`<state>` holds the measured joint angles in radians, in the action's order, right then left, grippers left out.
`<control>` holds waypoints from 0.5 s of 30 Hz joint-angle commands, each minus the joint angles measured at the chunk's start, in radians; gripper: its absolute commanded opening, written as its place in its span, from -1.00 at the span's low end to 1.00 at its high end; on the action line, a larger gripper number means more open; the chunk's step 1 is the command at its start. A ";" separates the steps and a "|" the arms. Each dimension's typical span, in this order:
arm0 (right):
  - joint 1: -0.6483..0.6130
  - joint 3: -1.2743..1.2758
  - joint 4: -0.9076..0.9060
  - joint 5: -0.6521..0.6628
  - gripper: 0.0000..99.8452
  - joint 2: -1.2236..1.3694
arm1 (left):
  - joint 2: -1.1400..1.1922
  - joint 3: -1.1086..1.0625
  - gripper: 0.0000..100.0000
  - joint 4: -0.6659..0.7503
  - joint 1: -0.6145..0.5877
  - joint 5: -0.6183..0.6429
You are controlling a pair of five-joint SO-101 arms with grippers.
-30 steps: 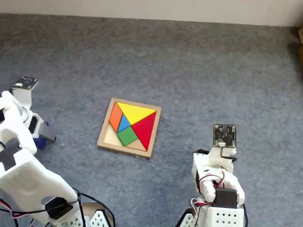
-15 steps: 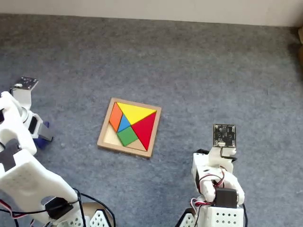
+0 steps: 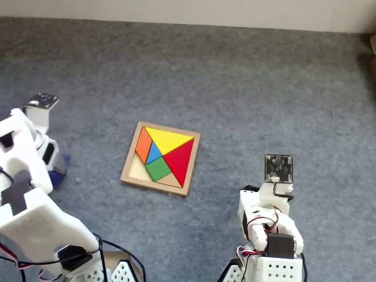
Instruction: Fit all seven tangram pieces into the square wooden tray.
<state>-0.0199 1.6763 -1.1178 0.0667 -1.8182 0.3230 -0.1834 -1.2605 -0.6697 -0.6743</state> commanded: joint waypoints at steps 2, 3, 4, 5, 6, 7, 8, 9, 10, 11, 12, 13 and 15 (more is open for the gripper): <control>0.013 0.102 0.010 0.005 -0.96 -0.005 | -0.191 -0.005 -0.84 -0.129 0.113 0.044; 0.013 0.102 0.010 0.005 -0.96 -0.005 | -0.222 -0.005 -0.84 -0.144 0.128 0.072; 0.013 0.102 0.010 0.005 -0.96 -0.005 | -0.252 -0.005 -0.84 -0.157 0.143 0.094; 0.013 0.102 0.010 0.005 -0.96 -0.005 | -0.278 -0.005 -0.84 -0.170 0.159 0.109; 0.013 0.102 0.010 0.006 -0.96 -0.005 | -0.300 -0.005 -0.84 -0.186 0.177 0.117; 0.013 0.102 0.010 0.006 -0.96 -0.005 | -0.321 -0.005 -0.84 -0.198 0.194 0.120; 0.013 0.102 0.010 0.006 -0.96 -0.005 | -0.338 -0.005 -0.84 -0.207 0.208 0.120; 0.013 0.102 0.010 0.006 -0.96 -0.005 | -0.351 -0.007 -0.84 -0.212 0.216 0.120; 0.013 0.102 0.010 0.006 -0.96 -0.005 | -0.358 -0.007 -0.84 -0.212 0.220 0.120; 0.013 0.102 0.010 0.006 -0.96 -0.005 | -0.361 -0.007 -0.83 -0.218 0.220 0.120; 0.013 0.102 0.010 0.006 -0.96 -0.005 | -0.361 -0.007 -0.83 -0.221 0.220 0.120; 0.013 0.102 0.010 0.006 -0.96 -0.005 | -0.361 -0.007 -0.83 -0.219 0.217 0.120; 0.013 0.102 0.010 0.006 -0.96 -0.005 | -0.360 -0.007 -0.83 -0.218 0.205 0.120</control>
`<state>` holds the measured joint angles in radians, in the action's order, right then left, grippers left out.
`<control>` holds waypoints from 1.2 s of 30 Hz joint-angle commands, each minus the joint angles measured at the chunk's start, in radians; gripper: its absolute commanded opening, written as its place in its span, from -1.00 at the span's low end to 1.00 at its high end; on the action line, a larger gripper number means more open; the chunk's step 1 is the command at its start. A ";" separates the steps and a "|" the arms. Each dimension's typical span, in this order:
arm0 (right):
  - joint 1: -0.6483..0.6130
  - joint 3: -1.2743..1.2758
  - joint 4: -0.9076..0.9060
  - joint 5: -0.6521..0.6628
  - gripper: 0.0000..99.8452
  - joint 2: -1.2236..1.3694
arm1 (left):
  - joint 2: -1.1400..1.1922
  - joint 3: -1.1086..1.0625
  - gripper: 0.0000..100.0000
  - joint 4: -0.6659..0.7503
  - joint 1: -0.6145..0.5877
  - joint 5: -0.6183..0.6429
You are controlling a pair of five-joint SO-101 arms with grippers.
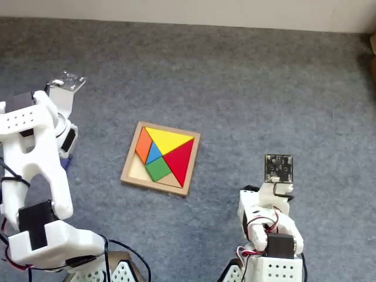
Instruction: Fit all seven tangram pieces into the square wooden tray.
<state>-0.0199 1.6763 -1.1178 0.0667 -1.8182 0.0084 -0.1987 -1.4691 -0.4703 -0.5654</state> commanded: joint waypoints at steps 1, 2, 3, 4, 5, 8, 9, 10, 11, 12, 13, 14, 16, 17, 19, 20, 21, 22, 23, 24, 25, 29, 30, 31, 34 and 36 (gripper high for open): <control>0.013 0.102 0.010 0.006 -0.96 -0.005 | -0.045 0.008 -0.80 -0.009 -0.007 0.011; 0.013 0.102 0.010 0.006 -0.96 -0.005 | -0.045 0.008 -0.76 -0.008 -0.022 0.011; 0.013 0.102 0.010 0.006 -0.96 -0.005 | -0.045 0.001 -0.71 -0.008 -0.041 0.011; 0.013 0.102 0.010 0.006 -0.96 -0.005 | -0.045 -0.012 -0.64 -0.006 -0.065 0.011; 0.013 0.102 0.010 0.006 -0.96 -0.005 | -0.045 -0.022 -0.57 -0.003 -0.088 0.011; 0.013 0.102 0.010 0.006 -0.96 -0.005 | -0.045 -0.085 -0.42 0.091 -0.151 0.009; 0.013 0.102 0.010 0.006 -0.96 -0.005 | -0.045 -0.113 -0.41 0.132 -0.166 0.009; 0.013 0.102 0.010 0.006 -0.96 -0.005 | -0.045 -0.140 -0.41 0.176 -0.179 0.008; 0.013 0.102 0.010 0.005 -0.96 -0.005 | -0.044 -0.168 -0.41 0.216 -0.189 0.006; 0.013 0.102 0.010 0.005 -0.96 -0.005 | -0.044 -0.193 -0.41 0.253 -0.202 0.006; 0.013 0.102 0.010 0.005 -0.96 -0.005 | -0.044 -0.214 -0.41 0.282 -0.209 0.006; 0.013 0.102 0.010 0.005 -0.96 -0.005 | -0.044 -0.234 -0.41 0.308 -0.216 0.006; 0.013 0.102 0.010 0.005 -0.96 -0.005 | -0.044 -0.262 -0.41 0.350 -0.225 0.006; 0.013 0.102 0.010 0.005 -0.96 -0.005 | -0.044 -0.269 -0.41 0.370 -0.228 0.006; 0.013 0.102 0.010 0.005 -0.96 -0.005 | -0.044 -0.275 -0.41 0.402 -0.237 0.009; 0.013 0.102 0.010 0.005 -0.96 -0.005 | -0.042 -0.274 -0.41 0.410 -0.237 0.009; 0.013 0.102 0.010 0.005 -0.96 -0.005 | -0.036 -0.268 -0.41 0.414 -0.237 0.011; 0.013 0.102 0.010 0.005 -0.96 -0.005 | -0.022 -0.262 -0.41 0.414 -0.237 0.011; 0.013 0.102 0.010 0.005 -0.96 -0.005 | 0.001 -0.242 -0.41 0.410 -0.236 0.011; 0.013 0.102 0.010 0.005 -0.96 -0.005 | 0.030 -0.220 -0.41 0.408 -0.236 0.011; 0.013 0.102 0.010 0.005 -0.96 -0.005 | 0.068 -0.196 -0.41 0.408 -0.236 0.012; 0.013 0.102 0.010 0.005 -0.96 -0.005 | 0.234 -0.070 -0.41 0.390 -0.239 0.012; 0.013 0.102 0.010 0.005 -0.96 -0.005 | 0.268 -0.042 -0.41 0.373 -0.239 0.012; 0.013 0.102 0.010 0.005 -0.96 -0.005 | 0.300 -0.013 -0.41 0.356 -0.237 0.012; 0.013 0.102 0.010 0.005 -0.96 -0.005 | 0.361 0.056 -0.41 0.327 -0.232 0.012; 0.013 0.102 0.010 0.005 -0.96 -0.005 | 0.383 0.074 -0.41 0.327 -0.231 0.012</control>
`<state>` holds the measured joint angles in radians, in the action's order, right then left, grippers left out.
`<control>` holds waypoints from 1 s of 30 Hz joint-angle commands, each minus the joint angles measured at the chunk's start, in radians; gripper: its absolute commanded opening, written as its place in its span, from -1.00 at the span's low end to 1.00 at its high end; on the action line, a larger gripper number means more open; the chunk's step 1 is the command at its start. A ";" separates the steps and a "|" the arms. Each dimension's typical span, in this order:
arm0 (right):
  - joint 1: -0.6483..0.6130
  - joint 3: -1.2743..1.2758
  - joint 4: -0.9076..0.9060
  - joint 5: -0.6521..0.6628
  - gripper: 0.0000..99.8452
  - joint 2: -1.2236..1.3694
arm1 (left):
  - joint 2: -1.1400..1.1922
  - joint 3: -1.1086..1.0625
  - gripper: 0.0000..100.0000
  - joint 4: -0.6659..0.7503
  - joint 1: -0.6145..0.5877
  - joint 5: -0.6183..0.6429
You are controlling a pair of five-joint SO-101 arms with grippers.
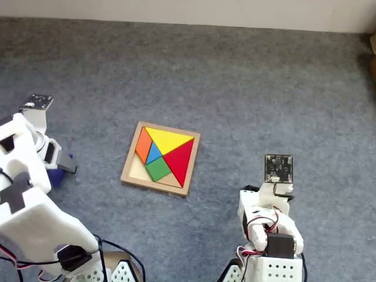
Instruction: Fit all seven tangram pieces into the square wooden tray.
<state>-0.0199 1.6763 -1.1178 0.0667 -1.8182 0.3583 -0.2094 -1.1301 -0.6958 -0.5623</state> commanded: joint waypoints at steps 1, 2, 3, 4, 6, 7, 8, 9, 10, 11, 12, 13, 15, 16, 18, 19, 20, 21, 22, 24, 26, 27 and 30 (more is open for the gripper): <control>0.013 0.102 0.010 0.005 -0.96 -0.005 | 0.041 0.088 -0.41 -0.012 -0.001 0.009; 0.013 0.102 0.010 0.005 -0.96 -0.005 | 0.048 0.088 -0.41 -0.012 0.007 0.009; 0.013 0.102 0.010 0.005 -0.96 -0.005 | 0.054 0.088 -0.41 -0.012 0.015 0.009; 0.013 0.102 0.010 0.005 -0.96 -0.005 | 0.064 0.087 -0.44 -0.012 0.019 0.008; 0.013 0.102 0.010 0.005 -0.96 -0.005 | 0.087 0.087 -0.53 -0.012 0.048 0.005; 0.013 0.102 0.010 0.005 -0.96 -0.005 | 0.099 0.087 -0.58 -0.015 0.062 0.003; 0.013 0.102 0.010 0.005 -0.96 -0.005 | 0.110 0.088 -0.63 -0.029 0.077 0.003; 0.013 0.102 0.010 0.005 -0.96 -0.005 | 0.116 0.088 -0.67 -0.046 0.093 0.002; 0.013 0.102 0.010 0.005 -0.96 -0.005 | 0.119 0.088 -0.71 -0.060 0.107 0.002; 0.013 0.102 0.010 0.005 -0.96 -0.005 | 0.120 0.088 -0.74 -0.074 0.117 0.002; 0.013 0.102 0.010 0.005 -0.96 -0.005 | 0.119 0.088 -0.76 -0.084 0.125 0.002; 0.013 0.102 0.010 0.005 -0.96 -0.005 | 0.113 0.088 -0.79 -0.097 0.131 0.002; 0.013 0.102 0.010 0.005 -0.96 -0.005 | 0.087 0.088 -0.81 -0.126 0.145 0.002; 0.013 0.102 0.010 0.005 -0.96 -0.005 | 0.067 0.088 -0.82 -0.141 0.151 0.003; 0.013 0.102 0.010 0.005 -0.96 -0.005 | 0.012 0.087 -0.84 -0.187 0.168 0.005; 0.013 0.102 0.010 0.005 -0.96 -0.005 | -0.019 0.087 -0.84 -0.210 0.179 0.006; 0.013 0.102 0.010 0.005 -0.96 -0.005 | -0.053 0.087 -0.85 -0.235 0.191 0.006; 0.013 0.102 0.010 0.005 -0.96 -0.005 | -0.088 0.085 -0.86 -0.259 0.205 0.008; 0.013 0.102 0.010 0.005 -0.96 -0.005 | -0.124 0.085 -0.87 -0.287 0.222 0.008; 0.013 0.102 0.010 0.005 -0.96 -0.005 | -0.191 0.079 -0.88 -0.338 0.260 0.008; 0.013 0.102 0.010 0.005 -0.96 -0.005 | -0.262 0.042 -0.88 -0.356 0.309 0.023; 0.013 0.102 0.010 0.005 -0.96 -0.005 | -0.302 0.013 -0.88 -0.354 0.340 0.055; 0.013 0.102 0.010 0.005 -0.96 -0.005 | -0.414 -0.067 -0.87 -0.353 0.438 0.130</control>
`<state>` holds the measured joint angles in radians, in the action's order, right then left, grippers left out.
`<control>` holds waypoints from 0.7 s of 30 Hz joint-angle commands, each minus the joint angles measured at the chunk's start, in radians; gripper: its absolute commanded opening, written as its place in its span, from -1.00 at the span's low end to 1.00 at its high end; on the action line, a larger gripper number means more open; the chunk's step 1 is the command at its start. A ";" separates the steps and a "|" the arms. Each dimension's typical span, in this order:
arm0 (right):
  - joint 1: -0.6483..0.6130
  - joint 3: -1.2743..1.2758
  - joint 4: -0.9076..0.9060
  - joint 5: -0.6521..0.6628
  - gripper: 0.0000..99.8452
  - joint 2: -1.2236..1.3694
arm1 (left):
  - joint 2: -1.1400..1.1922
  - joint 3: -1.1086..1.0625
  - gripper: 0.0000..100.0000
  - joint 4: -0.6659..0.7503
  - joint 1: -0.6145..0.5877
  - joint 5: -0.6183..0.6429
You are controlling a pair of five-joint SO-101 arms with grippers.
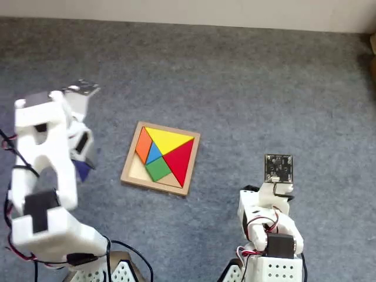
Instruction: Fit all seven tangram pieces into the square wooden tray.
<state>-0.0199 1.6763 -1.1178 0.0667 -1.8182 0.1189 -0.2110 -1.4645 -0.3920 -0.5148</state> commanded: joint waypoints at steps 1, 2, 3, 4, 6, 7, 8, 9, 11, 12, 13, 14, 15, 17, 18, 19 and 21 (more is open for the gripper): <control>0.013 0.102 0.010 0.005 -0.96 -0.005 | -0.209 -0.090 -0.87 -0.018 0.166 0.098; 0.013 0.102 0.010 0.005 -0.96 -0.005 | -0.243 -0.113 -0.87 -0.018 0.205 0.121; 0.013 0.102 0.010 0.005 -0.96 -0.005 | -0.272 -0.137 -0.87 -0.018 0.242 0.155; 0.013 0.102 0.010 0.006 -0.96 -0.005 | -0.297 -0.159 -0.87 -0.017 0.275 0.195; 0.013 0.102 0.010 0.006 -0.96 -0.005 | -0.328 -0.200 -0.87 0.014 0.338 0.282; 0.013 0.102 0.010 0.006 -0.96 -0.005 | -0.331 -0.223 -0.87 0.040 0.364 0.325; 0.013 0.102 0.010 0.006 -0.96 -0.005 | -0.329 -0.245 -0.87 0.069 0.386 0.374; 0.013 0.102 0.010 0.006 -0.96 -0.005 | -0.323 -0.265 -0.87 0.101 0.403 0.417; 0.013 0.102 0.010 0.006 -0.96 -0.005 | -0.298 -0.295 -0.87 0.163 0.420 0.511; 0.013 0.102 0.010 0.006 -0.96 -0.005 | -0.283 -0.302 -0.87 0.186 0.423 0.555; 0.013 0.102 0.010 0.006 -0.96 -0.005 | -0.262 -0.303 -0.87 0.201 0.423 0.598; 0.013 0.102 0.010 0.006 -0.96 -0.005 | -0.240 -0.302 -0.87 0.213 0.423 0.638; 0.013 0.102 0.010 0.006 -0.96 -0.005 | -0.222 -0.300 -0.87 0.219 0.424 0.669; 0.013 0.102 0.010 0.006 -0.96 -0.005 | -0.191 -0.298 -0.87 0.224 0.429 0.729; 0.013 0.102 0.010 0.006 -0.96 -0.005 | -0.177 -0.294 -0.87 0.221 0.435 0.770; 0.013 0.102 0.010 0.006 -0.96 -0.005 | -0.162 -0.283 -0.87 0.218 0.441 0.822; 0.013 0.102 0.010 0.006 -0.96 -0.005 | -0.140 -0.275 -0.87 0.216 0.443 0.930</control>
<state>-0.0199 1.6763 -1.1178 0.0667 -1.8182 -0.0437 -0.5178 -1.2559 0.0192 0.2309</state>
